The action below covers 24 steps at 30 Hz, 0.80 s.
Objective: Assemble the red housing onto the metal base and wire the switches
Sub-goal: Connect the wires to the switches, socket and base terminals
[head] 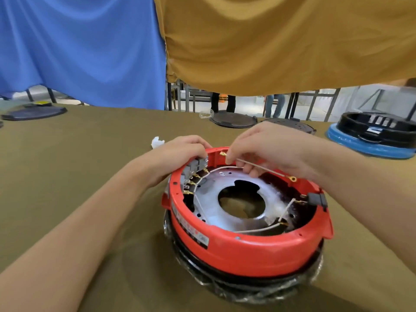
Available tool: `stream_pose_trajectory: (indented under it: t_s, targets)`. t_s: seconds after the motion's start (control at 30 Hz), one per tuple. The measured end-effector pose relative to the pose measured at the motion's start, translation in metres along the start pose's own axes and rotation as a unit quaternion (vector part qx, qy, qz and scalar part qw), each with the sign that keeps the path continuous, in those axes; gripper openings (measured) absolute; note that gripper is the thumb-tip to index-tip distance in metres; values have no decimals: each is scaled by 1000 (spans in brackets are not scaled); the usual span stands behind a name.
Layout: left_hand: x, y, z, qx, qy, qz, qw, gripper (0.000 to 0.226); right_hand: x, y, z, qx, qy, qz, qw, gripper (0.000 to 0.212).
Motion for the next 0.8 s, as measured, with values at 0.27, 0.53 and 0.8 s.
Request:
stream_pose_trajectory:
  t_s: [0.27, 0.53, 0.8]
  targets:
    - [3, 1, -11, 0, -60, 17, 998, 24, 35, 23, 26, 179, 87, -68, 978, 11]
    - [4, 1, -11, -4, -60, 15, 998, 18, 48, 25, 25, 194, 157, -77, 965, 11]
    - [6, 4, -10, 6, -72, 14, 997, 14, 50, 25, 31, 194, 175, -69, 963, 12]
Point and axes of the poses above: each hand's wrist, its own y-axis towards the middle knuckle, its own x-axis out of the palm, z = x × y, the point moved 8 cm from there along y, towards the middle knuckle, and after that the axes turned 12 degrees about x, right-handed, at the moved point
